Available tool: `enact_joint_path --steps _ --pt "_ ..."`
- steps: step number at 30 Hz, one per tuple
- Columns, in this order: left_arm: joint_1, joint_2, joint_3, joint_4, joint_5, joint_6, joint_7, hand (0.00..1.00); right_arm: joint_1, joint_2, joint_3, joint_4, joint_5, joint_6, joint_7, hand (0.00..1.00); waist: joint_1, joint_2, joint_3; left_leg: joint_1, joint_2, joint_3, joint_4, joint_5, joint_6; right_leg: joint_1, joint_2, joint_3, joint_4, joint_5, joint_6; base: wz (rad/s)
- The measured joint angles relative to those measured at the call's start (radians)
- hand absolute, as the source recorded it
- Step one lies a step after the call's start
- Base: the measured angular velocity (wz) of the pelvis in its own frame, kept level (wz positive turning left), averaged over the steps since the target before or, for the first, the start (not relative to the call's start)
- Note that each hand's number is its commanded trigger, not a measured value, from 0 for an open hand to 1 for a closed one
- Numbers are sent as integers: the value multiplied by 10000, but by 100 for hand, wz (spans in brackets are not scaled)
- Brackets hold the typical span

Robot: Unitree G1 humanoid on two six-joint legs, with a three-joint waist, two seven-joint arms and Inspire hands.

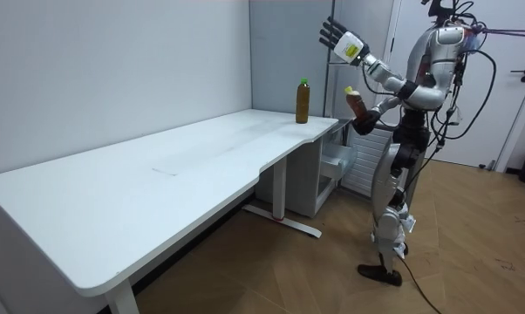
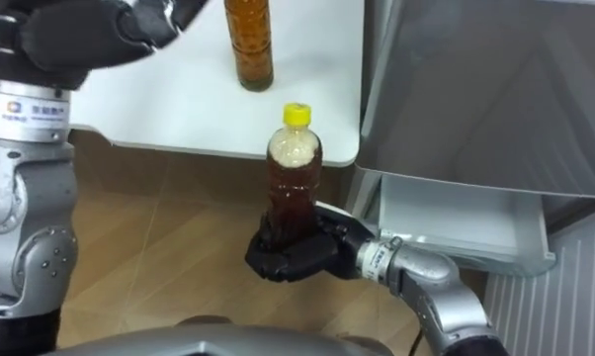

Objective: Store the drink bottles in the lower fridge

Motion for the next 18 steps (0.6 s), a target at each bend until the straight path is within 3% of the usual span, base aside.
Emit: enact_joint_path --steps 2,6,8,13,18 --pt "-1 1 417 -103 1105 -388 706 0 188 13 -36 1 -346 -273 0 100 137 -23 -13 8 -6 -43 29 -1 0 44 1 -18 -4 0 0 4" --pt "-11 51 1221 -375 1851 -1029 1733 0 312 -37 -165 1 -377 -415 26 100 392 -15 -13 57 -8 -116 36 -1 -1 179 21 -62 -109 11 -14 5" --pt "-137 59 1750 -393 1871 -1155 2111 0 463 -26 -348 1 -376 -453 122 100 502 14 -2 119 -12 -208 5 -8 -12 262 37 -106 -176 16 -17 8" --pt "-342 86 2997 -209 1849 -1365 3315 0 962 -107 -761 -2 -360 -482 292 100 817 126 -74 252 -22 -257 -102 -7 -35 441 47 -227 -312 23 -28 4" --pt "-210 88 3714 1395 868 -1363 4446 0 1133 -270 -791 -118 -350 -264 113 100 1059 283 -106 373 -21 -237 -164 0 -45 524 46 -238 -336 21 -25 0"
